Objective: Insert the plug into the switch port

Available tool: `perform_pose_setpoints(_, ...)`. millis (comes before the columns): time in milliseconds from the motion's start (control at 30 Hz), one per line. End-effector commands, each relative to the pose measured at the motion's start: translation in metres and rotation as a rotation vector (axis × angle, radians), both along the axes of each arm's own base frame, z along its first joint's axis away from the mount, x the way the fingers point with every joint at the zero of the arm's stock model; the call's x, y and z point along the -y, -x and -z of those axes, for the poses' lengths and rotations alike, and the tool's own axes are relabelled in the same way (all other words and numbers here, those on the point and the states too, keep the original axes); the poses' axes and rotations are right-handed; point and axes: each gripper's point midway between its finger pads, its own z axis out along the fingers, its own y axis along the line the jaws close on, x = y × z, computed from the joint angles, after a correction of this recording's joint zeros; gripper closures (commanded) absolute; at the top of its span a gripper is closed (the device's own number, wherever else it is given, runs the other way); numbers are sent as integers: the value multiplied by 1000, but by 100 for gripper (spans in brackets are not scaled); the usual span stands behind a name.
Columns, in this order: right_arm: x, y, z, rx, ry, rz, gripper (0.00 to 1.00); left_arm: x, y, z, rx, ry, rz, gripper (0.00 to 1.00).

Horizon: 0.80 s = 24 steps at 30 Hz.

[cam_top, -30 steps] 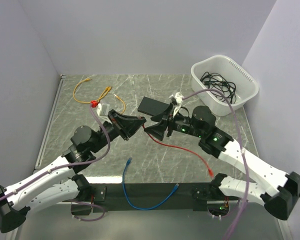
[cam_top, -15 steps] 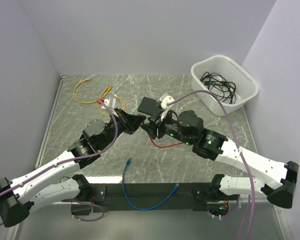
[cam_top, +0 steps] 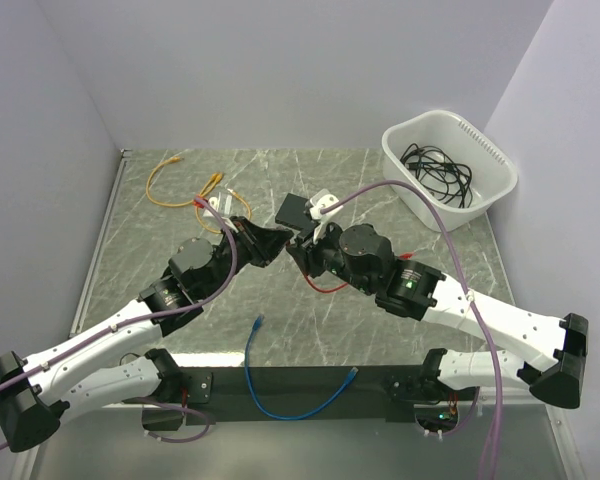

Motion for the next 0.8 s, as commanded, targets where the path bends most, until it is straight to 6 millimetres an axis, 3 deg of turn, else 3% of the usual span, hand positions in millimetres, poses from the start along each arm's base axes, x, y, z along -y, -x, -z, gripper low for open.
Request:
perform_pose_setpoints(0, -3, -7, -41, 49, -98, 38, 65, 0, 2, -32, 41, 71, 2, 99)
perform_pose_setpoints(367, -16, -11, -44, 27, -143, 37, 71, 1, 1, -28, 22, 71, -1, 99)
perform_pose_setpoints(667, -11, -13, -49, 34, -185, 71, 100, 4, -3, -20, 1, 49, -3, 99)
perform_pose_setpoints(733, -10, -15, -46, 33, -179, 85, 100, 4, -6, -16, -3, 33, -16, 85)
perform_pose_setpoints(767, -9, -18, -42, 27, -172, 97, 100, 3, -7, -15, 0, 25, -22, 67)
